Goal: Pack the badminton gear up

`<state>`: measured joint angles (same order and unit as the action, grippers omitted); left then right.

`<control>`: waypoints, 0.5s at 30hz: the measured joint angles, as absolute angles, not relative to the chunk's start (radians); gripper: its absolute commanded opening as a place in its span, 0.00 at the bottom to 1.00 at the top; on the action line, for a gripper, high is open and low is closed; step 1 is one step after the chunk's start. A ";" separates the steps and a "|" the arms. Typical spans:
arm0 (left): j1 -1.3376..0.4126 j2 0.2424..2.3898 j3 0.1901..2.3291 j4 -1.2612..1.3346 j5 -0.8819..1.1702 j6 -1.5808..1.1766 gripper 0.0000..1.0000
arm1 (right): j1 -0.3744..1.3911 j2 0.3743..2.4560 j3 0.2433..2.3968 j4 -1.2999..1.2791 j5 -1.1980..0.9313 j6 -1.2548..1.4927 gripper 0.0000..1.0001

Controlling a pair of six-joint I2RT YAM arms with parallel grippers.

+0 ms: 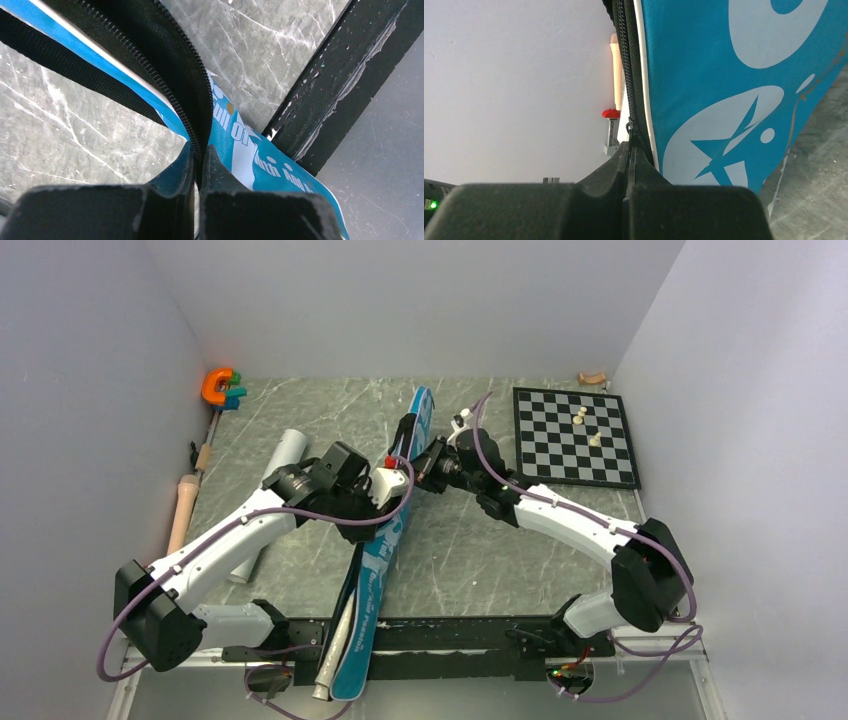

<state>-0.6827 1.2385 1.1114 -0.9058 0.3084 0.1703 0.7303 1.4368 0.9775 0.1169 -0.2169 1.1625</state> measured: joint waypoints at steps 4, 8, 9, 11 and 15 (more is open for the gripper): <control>-0.684 1.239 1.111 -0.915 0.312 0.166 0.28 | 0.739 1.406 0.953 0.107 -0.193 1.158 0.00; -0.675 1.243 1.138 -0.874 0.315 0.166 0.69 | 0.748 1.380 0.953 0.068 -0.220 1.138 0.00; -0.667 1.247 1.160 -0.861 0.315 0.167 0.72 | 0.756 1.379 0.953 0.056 -0.236 1.133 0.00; -0.640 1.257 1.226 -0.829 0.317 0.162 0.74 | 0.771 1.379 0.953 0.042 -0.268 1.129 0.00; -0.546 1.277 1.363 -0.786 0.344 0.139 0.80 | 0.781 1.380 0.951 0.033 -0.308 1.126 0.00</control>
